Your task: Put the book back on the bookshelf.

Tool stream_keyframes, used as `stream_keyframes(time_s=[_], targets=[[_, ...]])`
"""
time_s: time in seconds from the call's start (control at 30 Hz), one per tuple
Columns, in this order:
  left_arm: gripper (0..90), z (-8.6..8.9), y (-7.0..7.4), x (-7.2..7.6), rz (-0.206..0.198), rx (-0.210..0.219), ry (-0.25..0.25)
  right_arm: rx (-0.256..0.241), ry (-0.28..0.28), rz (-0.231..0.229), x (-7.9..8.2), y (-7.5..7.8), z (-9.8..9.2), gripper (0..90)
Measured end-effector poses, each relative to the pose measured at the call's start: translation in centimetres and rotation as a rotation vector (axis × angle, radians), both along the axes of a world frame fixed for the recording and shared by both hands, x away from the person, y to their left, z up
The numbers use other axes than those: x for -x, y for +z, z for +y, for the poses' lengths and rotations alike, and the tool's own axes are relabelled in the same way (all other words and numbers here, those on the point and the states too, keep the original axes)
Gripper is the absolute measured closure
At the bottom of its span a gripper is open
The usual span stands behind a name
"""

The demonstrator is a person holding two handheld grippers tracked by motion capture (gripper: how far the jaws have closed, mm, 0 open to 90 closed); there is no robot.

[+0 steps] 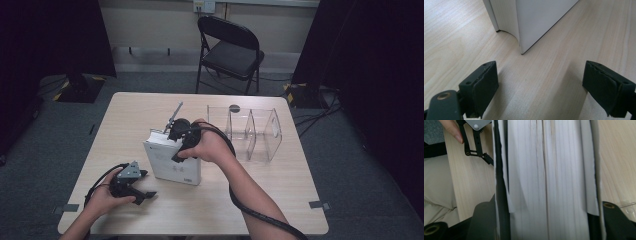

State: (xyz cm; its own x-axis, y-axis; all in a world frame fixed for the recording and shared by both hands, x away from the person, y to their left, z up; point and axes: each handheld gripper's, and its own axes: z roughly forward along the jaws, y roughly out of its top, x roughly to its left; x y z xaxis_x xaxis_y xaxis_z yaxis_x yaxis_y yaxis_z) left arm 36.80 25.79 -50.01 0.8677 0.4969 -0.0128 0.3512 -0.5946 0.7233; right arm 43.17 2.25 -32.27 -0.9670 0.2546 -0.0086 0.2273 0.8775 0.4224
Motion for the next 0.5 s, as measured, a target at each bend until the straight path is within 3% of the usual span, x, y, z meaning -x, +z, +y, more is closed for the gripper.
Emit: stream_keyframes(time_s=[0.33,0.5], targets=[[10.9,-0.07,-0.03,-0.15,0.000,-0.003,-0.007,0.068,0.006,0.022,0.04,0.10,0.42,47.3],[10.6,-0.05,-0.09,-0.11,-0.002,0.002,-0.004,0.064,0.013,0.008,0.11,0.04,0.34,48.3]])
